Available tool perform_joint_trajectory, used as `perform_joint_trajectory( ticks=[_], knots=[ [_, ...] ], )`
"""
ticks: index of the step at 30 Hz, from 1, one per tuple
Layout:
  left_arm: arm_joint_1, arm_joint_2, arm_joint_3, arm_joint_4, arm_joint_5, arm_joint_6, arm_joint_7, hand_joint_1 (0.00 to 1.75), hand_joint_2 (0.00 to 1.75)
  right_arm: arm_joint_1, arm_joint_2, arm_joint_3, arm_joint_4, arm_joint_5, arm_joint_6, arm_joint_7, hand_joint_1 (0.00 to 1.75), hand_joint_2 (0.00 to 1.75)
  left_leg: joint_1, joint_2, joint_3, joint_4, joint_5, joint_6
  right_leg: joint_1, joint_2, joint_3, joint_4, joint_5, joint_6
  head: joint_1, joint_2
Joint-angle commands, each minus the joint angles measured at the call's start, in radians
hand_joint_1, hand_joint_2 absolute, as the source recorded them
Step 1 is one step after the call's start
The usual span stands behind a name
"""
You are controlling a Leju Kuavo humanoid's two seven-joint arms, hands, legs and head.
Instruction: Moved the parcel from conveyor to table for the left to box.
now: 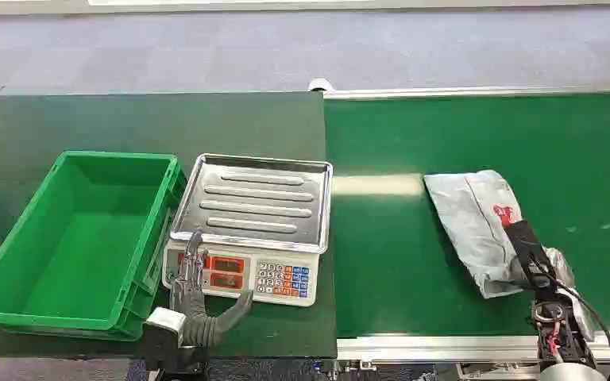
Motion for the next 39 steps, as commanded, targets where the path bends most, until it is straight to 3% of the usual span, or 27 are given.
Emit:
perform_joint_trajectory(
  ticks=[1, 5, 10, 13, 14, 15, 17, 18, 19, 27, 28, 29, 34, 39],
  knots=[
    [0.005, 0.005, 0.019, 0.001, 0.001, -0.005, -0.012, 0.00, 1.75, 0.126, 0.163, 0.231, -0.616, -0.155, -0.193, -0.165, 1.75, 1.75, 0.001, 0.005, 0.000, 0.000, -0.001, -0.001, 0.001, 0.004, -0.002, 0.000, 0.000, -0.002, 0.000, 0.000],
    [-0.043, -0.005, -0.007, 0.053, 0.000, -0.027, -0.024, 0.00, 1.75, 0.137, 0.243, 0.363, -0.748, -0.203, -0.304, -0.288, 1.75, 1.75, 0.000, 0.005, 0.000, 0.000, -0.001, -0.001, 0.001, 0.004, -0.002, 0.000, 0.000, -0.002, 0.000, 0.000],
    [-0.080, -0.016, -0.025, 0.086, -0.001, -0.056, -0.028, 0.00, 1.75, 0.139, 0.298, 0.469, -0.789, -0.197, -0.359, -0.332, 1.75, 1.75, 0.000, 0.002, -0.001, 0.000, 0.000, 0.000, 0.000, 0.002, -0.002, 0.000, 0.000, -0.001, 0.000, 0.000],
    [-0.101, -0.019, -0.034, 0.100, -0.002, -0.074, -0.029, 0.00, 1.75, 0.121, 0.300, 0.566, -0.725, -0.162, -0.298, -0.334, 1.75, 1.75, 0.001, 0.003, 0.000, -0.001, 0.000, -0.001, 0.001, 0.001, -0.001, 0.000, 0.000, -0.001, 0.000, 0.000],
    [-0.115, -0.017, -0.043, 0.112, -0.001, -0.086, -0.028, 0.00, 1.75, 0.108, 0.290, 0.612, -0.682, -0.151, -0.181, -0.300, 1.75, 1.75, 0.001, 0.004, 0.001, -0.001, 0.000, -0.001, 0.001, 0.002, 0.000, -0.002, 0.001, -0.002, 0.000, 0.000],
    [-0.123, -0.018, -0.044, 0.122, -0.001, -0.087, -0.028, 0.00, 1.75, 0.101, 0.304, 0.618, -0.643, -0.147, -0.190, -0.309, 1.75, 1.75, 0.001, 0.004, 0.001, -0.001, 0.000, 0.000, 0.001, 0.003, 0.000, -0.001, 0.000, -0.001, 0.000, 0.000],
    [-0.132, -0.014, -0.050, 0.131, 0.002, -0.097, -0.030, 0.00, 1.75, 0.089, 0.292, 0.648, -0.587, -0.186, -0.082, -0.309, 1.75, 1.75, 0.001, 0.003, 0.001, -0.002, 0.001, 0.000, 0.001, 0.002, 0.001, -0.002, 0.001, -0.001, 0.000, 0.000],
    [-0.141, -0.011, -0.058, 0.140, 0.004, -0.106, -0.031, 0.00, 1.75, 0.084, 0.285, 0.659, -0.541, -0.245, 0.063, -0.293, 1.75, 1.75, 0.001, 0.003, 0.002, -0.002, 0.000, 0.000, 0.001, 0.002, 0.001, -0.002, 0.001, -0.001, 0.000, 0.000],
    [-0.152, -0.009, -0.064, 0.151, 0.006, -0.113, -0.031, 0.00, 1.75, 0.072, 0.280, 0.667, -0.458, -0.249, 0.128, -0.278, 1.75, 1.75, 0.001, 0.002, 0.001, -0.002, 0.001, 0.000, 0.001, 0.001, 0.001, -0.002, 0.000, -0.001, 0.000, 0.000],
    [-0.149, -0.011, -0.040, 0.117, 0.005, -0.099, -0.016, 0.00, 1.75, 0.016, 0.288, 0.662, -0.226, -0.211, 0.211, -0.231, 1.75, 1.75, 0.000, 0.001, 0.001, -0.001, 0.000, 0.000, 0.001, 0.001, 0.001, -0.001, 0.000, -0.001, 0.000, 0.000],
    [-0.149, -0.011, -0.040, 0.117, 0.005, -0.099, -0.016, 0.00, 1.75, 0.016, 0.288, 0.662, -0.226, -0.211, 0.211, -0.231, 0.38, 1.75, 0.001, 0.002, 0.001, -0.001, 0.001, 0.000, 0.001, 0.000, 0.001, -0.002, 0.001, -0.001, 0.000, 0.000],
    [-0.148, -0.009, -0.038, 0.109, 0.002, -0.098, -0.012, 0.00, 1.75, 0.015, 0.288, 0.664, -0.226, -0.201, 0.203, -0.223, 0.00, 1.75, 0.001, 0.002, 0.001, -0.002, 0.001, 0.000, 0.001, 0.000, 0.002, -0.003, 0.001, -0.001, 0.000, 0.000],
    [-0.085, -0.007, 0.003, 0.032, -0.024, -0.075, 0.002, 0.00, 1.75, 0.105, 0.294, 0.616, -0.333, -0.123, 0.140, -0.177, 0.00, 1.75, 0.001, 0.000, 0.001, -0.002, 0.000, 0.000, 0.001, -0.001, 0.002, -0.002, -0.001, -0.001, 0.000, 0.000],
    [-0.050, -0.009, 0.031, -0.014, -0.040, -0.063, 0.003, 0.00, 1.75, 0.214, 0.287, 0.567, -0.486, -0.136, 0.078, -0.216, 0.00, 1.75, 0.000, -0.002, 0.000, -0.001, 0.000, 0.000, 0.000, -0.002, 0.000, -0.001, -0.001, 0.000, 0.000, 0.000]
  ],
)
